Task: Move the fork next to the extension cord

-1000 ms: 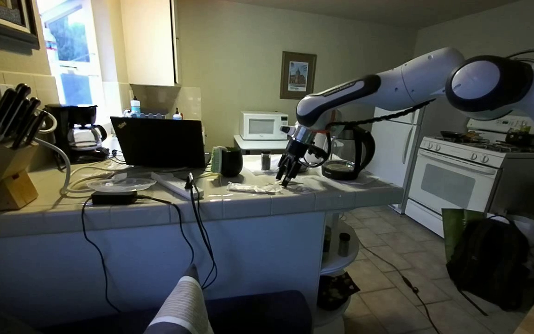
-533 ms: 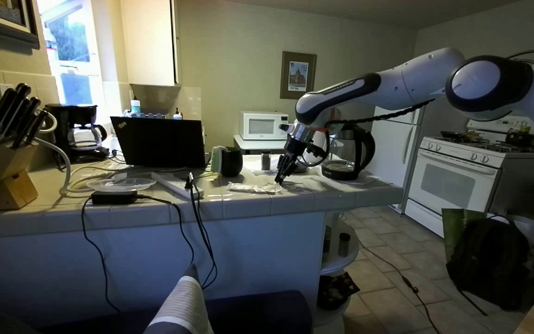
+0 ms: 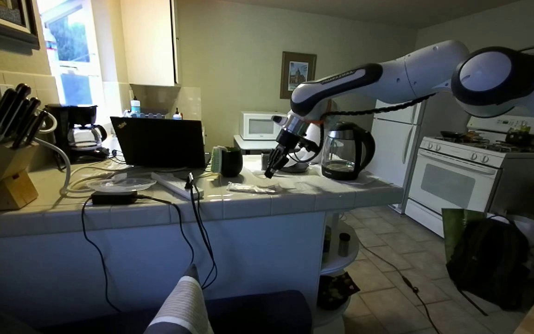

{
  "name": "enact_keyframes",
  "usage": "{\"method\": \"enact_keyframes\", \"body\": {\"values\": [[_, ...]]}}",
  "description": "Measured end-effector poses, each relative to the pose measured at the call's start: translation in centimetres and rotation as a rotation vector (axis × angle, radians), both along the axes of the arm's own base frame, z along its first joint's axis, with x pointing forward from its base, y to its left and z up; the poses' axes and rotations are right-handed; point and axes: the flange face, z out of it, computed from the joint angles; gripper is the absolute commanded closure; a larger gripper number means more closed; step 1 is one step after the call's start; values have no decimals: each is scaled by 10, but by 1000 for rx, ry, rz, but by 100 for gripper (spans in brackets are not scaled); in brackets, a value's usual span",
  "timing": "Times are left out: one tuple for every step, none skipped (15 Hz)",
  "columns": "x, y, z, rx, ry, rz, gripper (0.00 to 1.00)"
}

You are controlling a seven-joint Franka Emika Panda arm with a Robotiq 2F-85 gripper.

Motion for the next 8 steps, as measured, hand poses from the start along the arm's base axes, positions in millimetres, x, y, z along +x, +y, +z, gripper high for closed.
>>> {"method": "enact_keyframes", "body": {"values": [[-4, 14, 10, 12, -10, 18, 95], [-9, 29, 20, 25, -19, 37, 95], [-14, 45, 29, 36, -28, 58, 95], [-19, 61, 36, 46, -32, 72, 95], [-24, 77, 40, 57, -30, 78, 95], [-29, 92, 42, 67, -21, 75, 95], [-34, 108, 42, 74, -11, 63, 95], [-36, 123, 40, 84, -6, 38, 95]]}}
